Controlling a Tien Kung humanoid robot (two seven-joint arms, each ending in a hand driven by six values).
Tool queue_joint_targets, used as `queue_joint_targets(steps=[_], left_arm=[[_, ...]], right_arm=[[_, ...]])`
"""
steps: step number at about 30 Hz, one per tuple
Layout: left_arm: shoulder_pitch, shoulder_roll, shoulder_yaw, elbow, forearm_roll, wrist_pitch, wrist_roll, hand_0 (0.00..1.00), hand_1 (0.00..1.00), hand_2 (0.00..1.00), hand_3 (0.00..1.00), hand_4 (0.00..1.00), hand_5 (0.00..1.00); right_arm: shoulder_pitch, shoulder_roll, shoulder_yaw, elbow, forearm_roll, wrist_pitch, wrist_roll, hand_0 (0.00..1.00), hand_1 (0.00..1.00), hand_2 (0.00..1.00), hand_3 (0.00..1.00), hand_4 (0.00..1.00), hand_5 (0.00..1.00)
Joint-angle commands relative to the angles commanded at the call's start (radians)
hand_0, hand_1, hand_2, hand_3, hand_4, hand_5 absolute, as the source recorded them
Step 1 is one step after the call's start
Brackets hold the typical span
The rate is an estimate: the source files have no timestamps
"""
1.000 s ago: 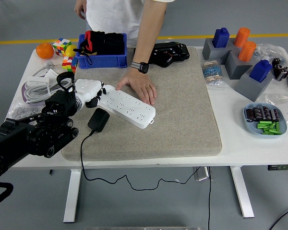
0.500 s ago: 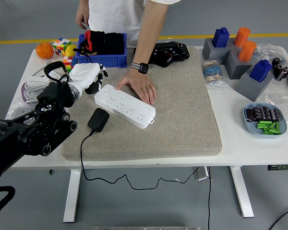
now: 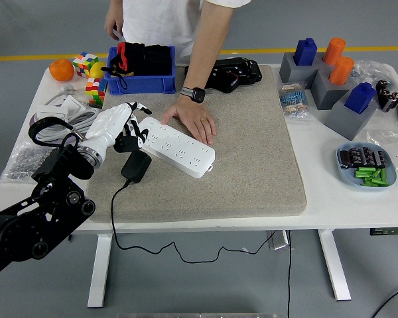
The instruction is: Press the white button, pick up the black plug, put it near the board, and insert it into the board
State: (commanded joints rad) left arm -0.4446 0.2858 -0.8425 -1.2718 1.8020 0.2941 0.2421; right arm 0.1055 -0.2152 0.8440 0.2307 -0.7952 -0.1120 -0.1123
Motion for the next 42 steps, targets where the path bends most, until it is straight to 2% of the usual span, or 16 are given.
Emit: queue_joint_targets(steps=[5,9,14,19,23,24,29,30,31,35,36,41,42], left_arm=[[0.089,-0.009,-0.045,-0.05,0.06,0.016,0.02,0.695,0.809,0.84,0.838,0.998,0.491],[0.127,-0.009,-0.06,-0.065,0.098,0.034,0.021,0.709,0.819,0.849,0.848,0.998,0.518],[0.148,-0.011,-0.062,-0.054,0.127,0.041,0.037,0.694,0.815,0.84,0.84,0.998,0.524],[0.148,-0.014,-0.047,-0.036,0.156,0.049,0.063,0.69,0.812,0.836,0.838,0.998,0.523],[0.138,-0.019,-0.024,-0.01,0.206,0.068,0.109,0.69,0.812,0.836,0.838,0.998,0.523],[0.134,-0.02,-0.018,-0.004,0.219,0.067,0.121,0.452,0.706,0.736,0.82,0.998,0.362],[0.112,-0.021,0.018,0.023,0.239,0.062,0.156,0.452,0.706,0.736,0.82,0.998,0.362],[0.108,-0.021,0.028,0.029,0.235,0.06,0.16,0.369,0.646,0.673,0.806,0.998,0.318],[0.106,-0.022,0.033,0.033,0.232,0.06,0.161,0.369,0.646,0.673,0.806,0.998,0.318],[0.097,-0.03,0.054,0.052,0.225,0.065,0.161,0.369,0.646,0.673,0.806,0.998,0.318],[0.095,-0.032,0.058,0.056,0.223,0.067,0.16,0.343,0.617,0.657,0.797,0.982,0.323],[0.082,-0.046,0.07,0.076,0.217,0.092,0.149,0.343,0.617,0.657,0.797,0.982,0.323],[0.079,-0.048,0.072,0.081,0.216,0.094,0.147,0.317,0.591,0.639,0.785,0.947,0.289]], right_arm=[[-0.003,-0.004,0.013,0.003,-0.006,0.0,0.0,0.826,0.656,0.658,0.641,0.762,0.504],[-0.007,-0.009,0.017,0.011,-0.011,0.0,0.001,0.827,0.656,0.658,0.641,0.762,0.503],[-0.012,-0.012,0.02,0.016,-0.015,-0.001,0.001,0.827,0.656,0.658,0.64,0.762,0.504],[-0.013,-0.013,0.015,0.018,-0.014,-0.001,0.002,0.825,0.656,0.658,0.64,0.762,0.503],[-0.013,-0.013,0.01,0.02,-0.014,0.0,0.002,0.825,0.656,0.658,0.64,0.762,0.503],[-0.012,-0.013,0.01,0.02,-0.014,-0.001,0.002,0.826,0.656,0.657,0.639,0.762,0.502],[-0.012,-0.014,0.008,0.02,-0.013,-0.001,0.002,0.826,0.656,0.657,0.639,0.762,0.502],[-0.012,-0.014,0.008,0.02,-0.012,-0.001,0.002,0.826,0.656,0.657,0.638,0.762,0.501],[-0.012,-0.014,0.008,0.02,-0.012,-0.001,0.002,0.826,0.656,0.657,0.638,0.762,0.501],[-0.013,-0.014,0.006,0.019,-0.011,-0.001,0.003,0.826,0.656,0.657,0.638,0.762,0.501],[-0.013,-0.014,0.005,0.019,-0.011,-0.002,0.003,0.826,0.656,0.657,0.636,0.762,0.501],[-0.015,-0.012,0.004,0.019,-0.01,-0.002,0.003,0.826,0.656,0.657,0.636,0.762,0.501],[-0.015,-0.012,0.003,0.019,-0.01,-0.002,0.003,0.827,0.656,0.657,0.636,0.763,0.501]])
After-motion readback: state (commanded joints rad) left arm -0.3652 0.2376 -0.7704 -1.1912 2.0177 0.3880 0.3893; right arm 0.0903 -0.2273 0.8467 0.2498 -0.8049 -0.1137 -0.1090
